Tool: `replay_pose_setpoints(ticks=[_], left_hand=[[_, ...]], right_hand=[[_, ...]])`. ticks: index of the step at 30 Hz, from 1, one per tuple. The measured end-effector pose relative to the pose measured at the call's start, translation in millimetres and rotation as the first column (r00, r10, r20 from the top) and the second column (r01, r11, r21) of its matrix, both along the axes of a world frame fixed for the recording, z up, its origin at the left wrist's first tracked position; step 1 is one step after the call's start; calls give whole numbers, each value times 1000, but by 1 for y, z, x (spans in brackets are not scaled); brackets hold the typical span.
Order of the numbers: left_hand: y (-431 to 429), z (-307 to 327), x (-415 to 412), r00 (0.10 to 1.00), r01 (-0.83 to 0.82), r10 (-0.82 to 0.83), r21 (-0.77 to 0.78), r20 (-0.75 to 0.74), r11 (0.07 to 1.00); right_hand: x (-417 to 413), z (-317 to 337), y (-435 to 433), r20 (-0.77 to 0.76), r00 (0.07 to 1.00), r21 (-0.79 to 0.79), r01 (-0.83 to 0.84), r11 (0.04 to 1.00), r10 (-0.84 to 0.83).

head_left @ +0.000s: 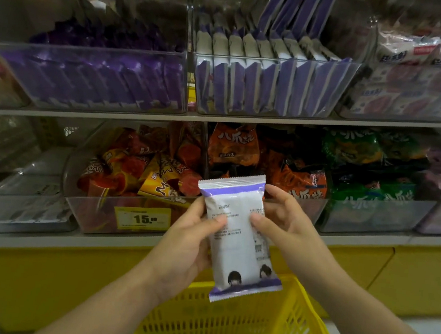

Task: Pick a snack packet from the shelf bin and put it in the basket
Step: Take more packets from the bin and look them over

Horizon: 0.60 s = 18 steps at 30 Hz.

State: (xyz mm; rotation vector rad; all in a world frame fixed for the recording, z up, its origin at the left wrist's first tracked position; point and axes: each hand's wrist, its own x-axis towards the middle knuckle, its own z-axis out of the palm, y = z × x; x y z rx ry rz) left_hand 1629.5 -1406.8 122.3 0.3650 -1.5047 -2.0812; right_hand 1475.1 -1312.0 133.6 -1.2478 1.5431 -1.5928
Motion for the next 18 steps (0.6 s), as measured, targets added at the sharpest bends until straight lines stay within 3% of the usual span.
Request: replay_pose_setpoints(ticks=[7,11,14,18], left_hand=[[5,1,-3,997,-60,63,-54,49,997],[3,-2,-2,989,-108,113,-57,95,993],[-3,0,0,988,-138,137,7,76,990],[-12,2,1,974,-220,216,56,60,974]], right_hand=[[4,5,3,-14,998,-112,-70,991,68],[8,12,6,-105,991,-86,-92,992,83],[1,19,11,-65,988,50,-138,989,141],[-9,22,16,72,960,282,-278,918,269]])
